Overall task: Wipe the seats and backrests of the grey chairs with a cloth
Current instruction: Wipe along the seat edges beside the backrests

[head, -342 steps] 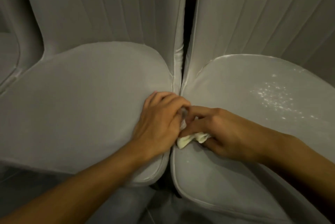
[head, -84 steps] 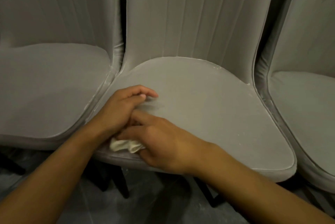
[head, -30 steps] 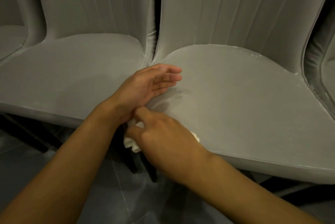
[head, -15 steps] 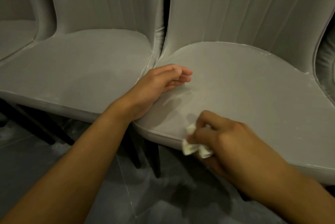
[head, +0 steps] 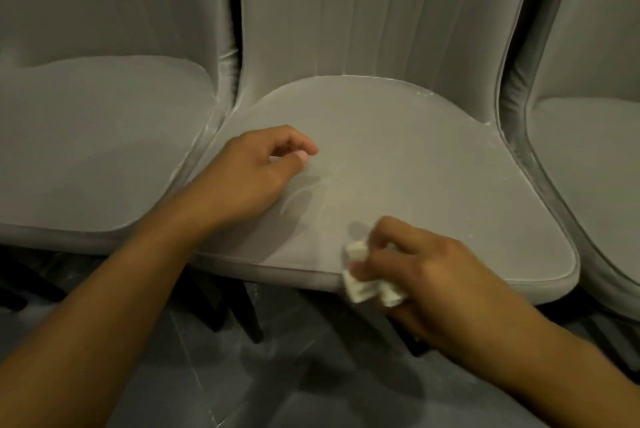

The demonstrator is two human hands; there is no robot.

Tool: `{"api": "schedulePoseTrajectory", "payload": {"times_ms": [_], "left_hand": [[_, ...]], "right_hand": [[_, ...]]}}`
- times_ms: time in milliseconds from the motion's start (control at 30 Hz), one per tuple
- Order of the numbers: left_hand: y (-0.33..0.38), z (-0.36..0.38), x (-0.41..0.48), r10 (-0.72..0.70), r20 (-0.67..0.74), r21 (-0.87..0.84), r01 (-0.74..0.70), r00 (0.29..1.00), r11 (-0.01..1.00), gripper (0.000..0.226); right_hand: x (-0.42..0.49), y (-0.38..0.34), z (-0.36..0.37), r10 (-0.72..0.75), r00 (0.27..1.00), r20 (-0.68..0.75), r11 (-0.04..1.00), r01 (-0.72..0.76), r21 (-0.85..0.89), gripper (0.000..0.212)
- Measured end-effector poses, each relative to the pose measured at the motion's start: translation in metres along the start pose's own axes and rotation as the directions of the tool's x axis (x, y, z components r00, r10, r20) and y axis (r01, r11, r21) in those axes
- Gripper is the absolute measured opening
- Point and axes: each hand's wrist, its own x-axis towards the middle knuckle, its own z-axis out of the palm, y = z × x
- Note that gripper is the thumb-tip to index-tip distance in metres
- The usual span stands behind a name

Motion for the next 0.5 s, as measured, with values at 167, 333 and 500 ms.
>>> {"api": "schedulePoseTrajectory", "payload": {"times_ms": [167,333,500], "left_hand": [[0.005,0.035,-0.005,0.130,0.082,0.213,-0.145,0.988,0.966,0.021],[0.027,0.064,-0.010,0.241,0.078,0.388,-0.252,0.967,0.886,0.036],[0.042,0.092,-0.015,0.291,0.176,0.399,-0.338,0.940,0.852,0.038]], "right_hand": [[-0.055,0.046,-0.029,0.126,0.992,0.001,0.992,-0.126,0.019,0.035],[-0.070,0.063,-0.037,0.219,0.970,-0.105,0.975,-0.212,0.071,0.025],[-0.065,0.103,-0.042,0.312,0.908,-0.278,0.947,-0.321,0.016,0.018]]}}
